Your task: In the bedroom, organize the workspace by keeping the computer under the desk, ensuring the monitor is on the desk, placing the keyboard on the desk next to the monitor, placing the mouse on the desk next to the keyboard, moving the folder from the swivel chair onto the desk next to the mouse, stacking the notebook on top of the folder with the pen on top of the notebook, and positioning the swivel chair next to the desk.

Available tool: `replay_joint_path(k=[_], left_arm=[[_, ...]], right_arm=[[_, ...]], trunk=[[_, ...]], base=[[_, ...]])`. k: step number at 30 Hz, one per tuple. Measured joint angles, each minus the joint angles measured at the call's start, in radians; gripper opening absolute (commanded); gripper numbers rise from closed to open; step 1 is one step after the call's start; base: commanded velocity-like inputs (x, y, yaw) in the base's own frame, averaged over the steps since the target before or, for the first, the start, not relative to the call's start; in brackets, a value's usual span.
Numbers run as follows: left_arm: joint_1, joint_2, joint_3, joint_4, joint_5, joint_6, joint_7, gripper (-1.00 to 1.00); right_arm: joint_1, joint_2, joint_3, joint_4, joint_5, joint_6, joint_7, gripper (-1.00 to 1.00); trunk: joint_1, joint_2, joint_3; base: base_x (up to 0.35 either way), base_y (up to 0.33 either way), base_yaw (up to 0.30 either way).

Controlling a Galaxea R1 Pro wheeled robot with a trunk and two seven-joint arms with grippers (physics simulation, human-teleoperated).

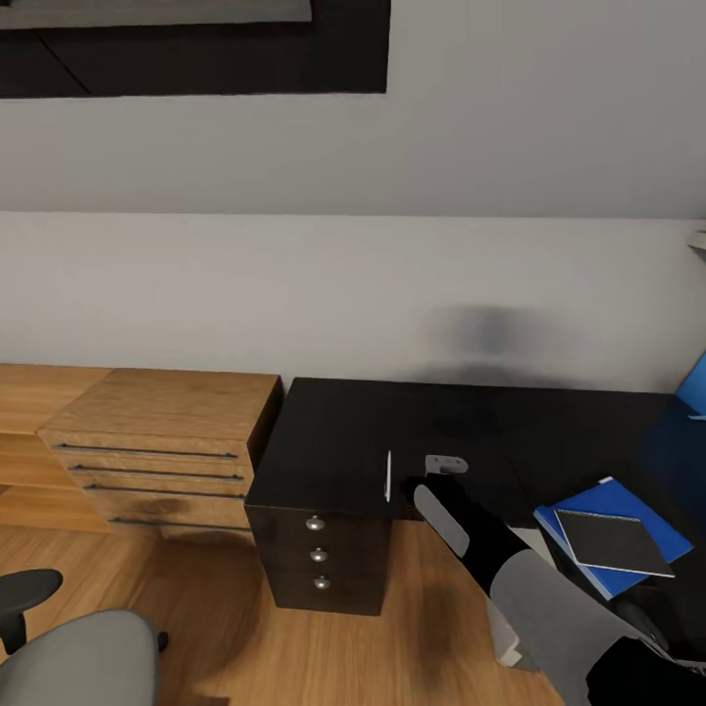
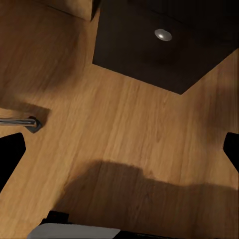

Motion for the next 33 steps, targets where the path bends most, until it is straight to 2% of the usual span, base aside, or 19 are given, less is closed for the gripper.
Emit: replay_joint_path(k=[4, 8, 15, 21, 25, 33], left_arm=[[0.0, -0.005, 0.0, -0.013, -0.05, 0.002, 0.003, 1.0], [0.0, -0.005, 0.003, -0.017, -0.075, 0.001, 0.002, 1.0], [0.0, -0.002, 0.008, -0.017, -0.079, 0.0, 0.003, 1.0], [0.0, -0.002, 0.008, -0.018, -0.08, 0.001, 0.003, 1.0], [0.0, -0.002, 0.007, -0.018, -0.081, 0.002, 0.003, 1.0], [0.0, -0.001, 0.01, -0.018, -0.08, 0.002, 0.004, 1.0]], right_arm=[[0.0, -0.001, -0.001, 0.003, -0.001, 0.0, 0.013, 1.0], [0.001, -0.001, -0.001, 0.007, 0.0, -0.009, 0.023, 1.0], [0.001, 0.004, 0.003, 0.039, 0.001, -0.042, 0.032, 1.0], [0.001, 0.006, 0.006, 0.078, 0.003, -0.048, 0.094, 1.0], [0.001, 0.007, 0.006, 0.11, 0.007, -0.053, 0.151, 1.0], [0.001, 0.009, 0.007, 0.152, 0.008, -0.101, 0.175, 1.0]], trunk=[[0.0, 0.0, 0.0], [0.0, 0.0, 0.0], [0.0, 0.0, 0.0], [0.0, 0.0, 0.0], [0.0, 0.0, 0.0], [0.001, 0.0, 0.0]], base=[[0.326, 0.0, 0.0], [0.335, 0.005, 0.0], [0.33, 0.128, 0.0], [0.267, 0.156, 0.0], [0.077, 0.043, 0.0], [0.015, 0.009, 0.0]])
